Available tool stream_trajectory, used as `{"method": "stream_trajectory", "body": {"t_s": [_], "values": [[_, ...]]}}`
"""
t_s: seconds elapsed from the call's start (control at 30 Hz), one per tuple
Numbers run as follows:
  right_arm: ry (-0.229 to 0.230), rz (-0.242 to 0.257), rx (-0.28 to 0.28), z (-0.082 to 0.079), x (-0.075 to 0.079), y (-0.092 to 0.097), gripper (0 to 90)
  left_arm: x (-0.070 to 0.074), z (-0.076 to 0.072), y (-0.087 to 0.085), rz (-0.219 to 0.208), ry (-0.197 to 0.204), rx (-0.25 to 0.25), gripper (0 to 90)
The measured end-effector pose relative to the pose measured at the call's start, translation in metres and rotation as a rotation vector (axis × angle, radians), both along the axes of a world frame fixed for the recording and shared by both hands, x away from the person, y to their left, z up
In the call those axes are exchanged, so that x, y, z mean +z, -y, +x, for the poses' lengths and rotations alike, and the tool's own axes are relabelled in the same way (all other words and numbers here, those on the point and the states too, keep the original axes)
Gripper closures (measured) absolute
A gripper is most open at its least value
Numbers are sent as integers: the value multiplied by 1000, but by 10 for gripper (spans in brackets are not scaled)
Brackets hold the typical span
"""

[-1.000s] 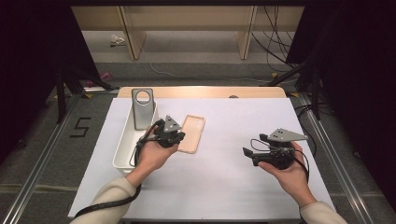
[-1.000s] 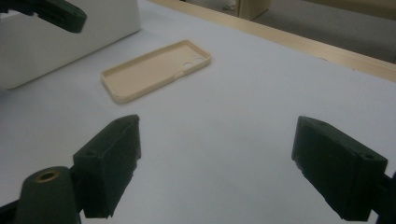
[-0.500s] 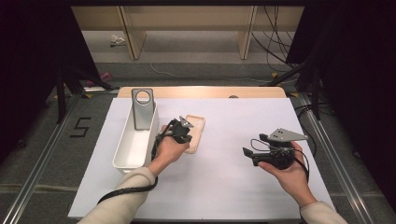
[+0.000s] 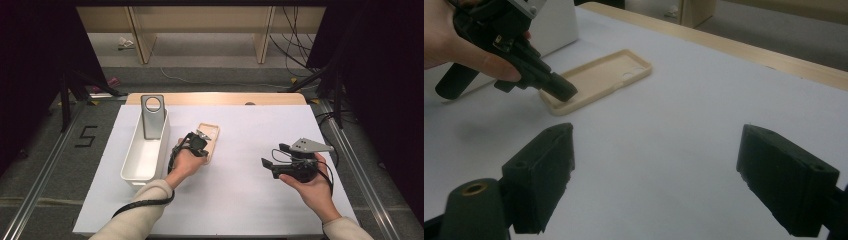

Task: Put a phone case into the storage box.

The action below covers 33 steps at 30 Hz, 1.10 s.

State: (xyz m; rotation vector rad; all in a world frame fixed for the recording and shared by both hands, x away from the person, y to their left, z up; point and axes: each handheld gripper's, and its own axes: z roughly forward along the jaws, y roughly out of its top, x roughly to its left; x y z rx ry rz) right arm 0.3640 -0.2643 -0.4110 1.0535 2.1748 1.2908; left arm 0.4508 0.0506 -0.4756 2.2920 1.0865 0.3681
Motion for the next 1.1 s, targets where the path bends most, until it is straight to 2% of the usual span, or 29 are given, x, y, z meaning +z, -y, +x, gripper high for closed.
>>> {"method": "stream_trajectory", "body": {"t_s": [0.6,1.1], "values": [[-1,22,-18,-4,0,15,162,-1,3,14,-27,-26,4,897],[1,25,-27,-5,1,20,162,0,6,27,-27,-31,11,897]]}}
